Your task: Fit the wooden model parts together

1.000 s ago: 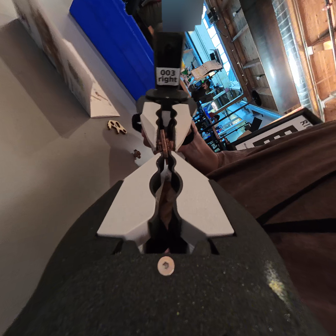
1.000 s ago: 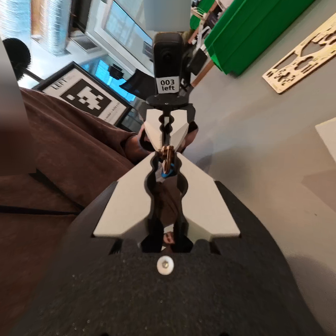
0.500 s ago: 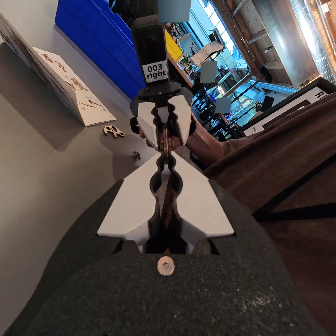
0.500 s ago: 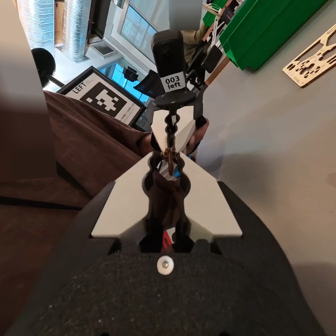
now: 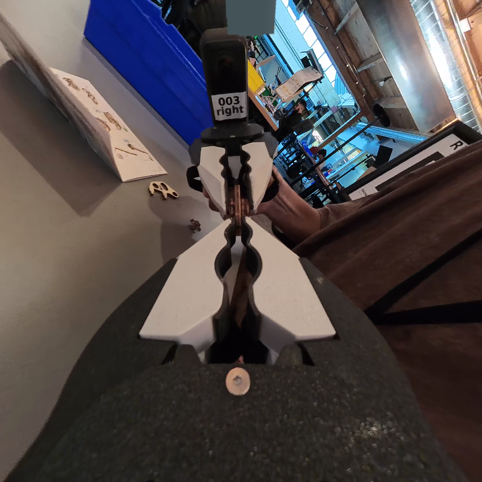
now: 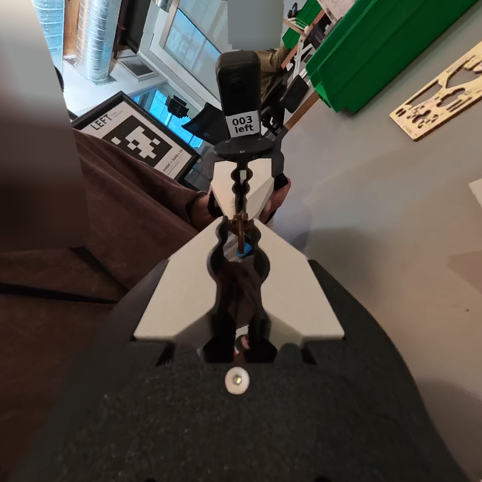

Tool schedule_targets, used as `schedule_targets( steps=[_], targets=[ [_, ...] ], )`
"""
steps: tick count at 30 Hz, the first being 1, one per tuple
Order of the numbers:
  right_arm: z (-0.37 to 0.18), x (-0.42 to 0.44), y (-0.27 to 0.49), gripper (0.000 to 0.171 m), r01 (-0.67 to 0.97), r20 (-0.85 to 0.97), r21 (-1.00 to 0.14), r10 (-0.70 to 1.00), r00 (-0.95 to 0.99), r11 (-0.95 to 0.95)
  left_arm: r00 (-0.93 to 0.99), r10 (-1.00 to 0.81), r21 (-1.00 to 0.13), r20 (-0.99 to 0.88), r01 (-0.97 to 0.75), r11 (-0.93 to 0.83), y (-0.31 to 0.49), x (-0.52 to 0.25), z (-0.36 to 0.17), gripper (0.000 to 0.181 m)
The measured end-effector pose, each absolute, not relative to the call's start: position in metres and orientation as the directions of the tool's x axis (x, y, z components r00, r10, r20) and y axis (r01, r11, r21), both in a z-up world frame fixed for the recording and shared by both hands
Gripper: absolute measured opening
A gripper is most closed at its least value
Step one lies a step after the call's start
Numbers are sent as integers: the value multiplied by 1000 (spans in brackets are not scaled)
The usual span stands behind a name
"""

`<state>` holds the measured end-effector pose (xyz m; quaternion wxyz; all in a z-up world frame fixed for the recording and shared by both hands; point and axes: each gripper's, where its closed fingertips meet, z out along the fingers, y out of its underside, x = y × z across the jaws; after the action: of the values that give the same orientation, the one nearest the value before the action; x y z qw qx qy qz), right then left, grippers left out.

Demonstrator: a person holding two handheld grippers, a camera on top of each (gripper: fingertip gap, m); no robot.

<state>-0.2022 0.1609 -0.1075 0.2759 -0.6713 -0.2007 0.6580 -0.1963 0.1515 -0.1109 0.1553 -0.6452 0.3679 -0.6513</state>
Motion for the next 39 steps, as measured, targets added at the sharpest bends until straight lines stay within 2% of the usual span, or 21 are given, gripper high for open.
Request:
schedule_targets(
  steps=[5, 8, 23, 26, 30, 34, 39],
  targets=[
    [-108, -202, 157, 23, -67, -761, -649, 647, 51, -758, -119, -656, -659, 746, -277, -699, 152, -196, -113, 1],
    [-112, -201, 160, 16, -66, -759, -651, 647, 75, -756, -119, -653, -658, 748, -264, -705, 154, -197, -112, 1],
    [-109, -203, 158, 16, -85, -772, -635, 633, 54, -768, -101, -712, -708, 695, -269, -653, 153, -196, -111, 1],
    [-108, -203, 158, 21, -78, -775, -632, 630, 47, -771, -90, -727, -718, 681, -276, -639, 153, -196, -113, 1],
    [-109, -208, 158, 16, -79, -785, -619, 618, 40, -781, -95, -734, -726, 672, -281, -628, 149, -194, -112, 1],
    [-106, -208, 155, 16, -72, -738, -675, 673, 55, -734, -95, -730, -724, 677, -264, -637, 148, -194, -108, 1],
    [-100, -209, 153, 16, -70, -678, -735, 732, 64, -674, -102, -789, -783, 606, -251, -569, 146, -194, -101, 1]
  ],
)
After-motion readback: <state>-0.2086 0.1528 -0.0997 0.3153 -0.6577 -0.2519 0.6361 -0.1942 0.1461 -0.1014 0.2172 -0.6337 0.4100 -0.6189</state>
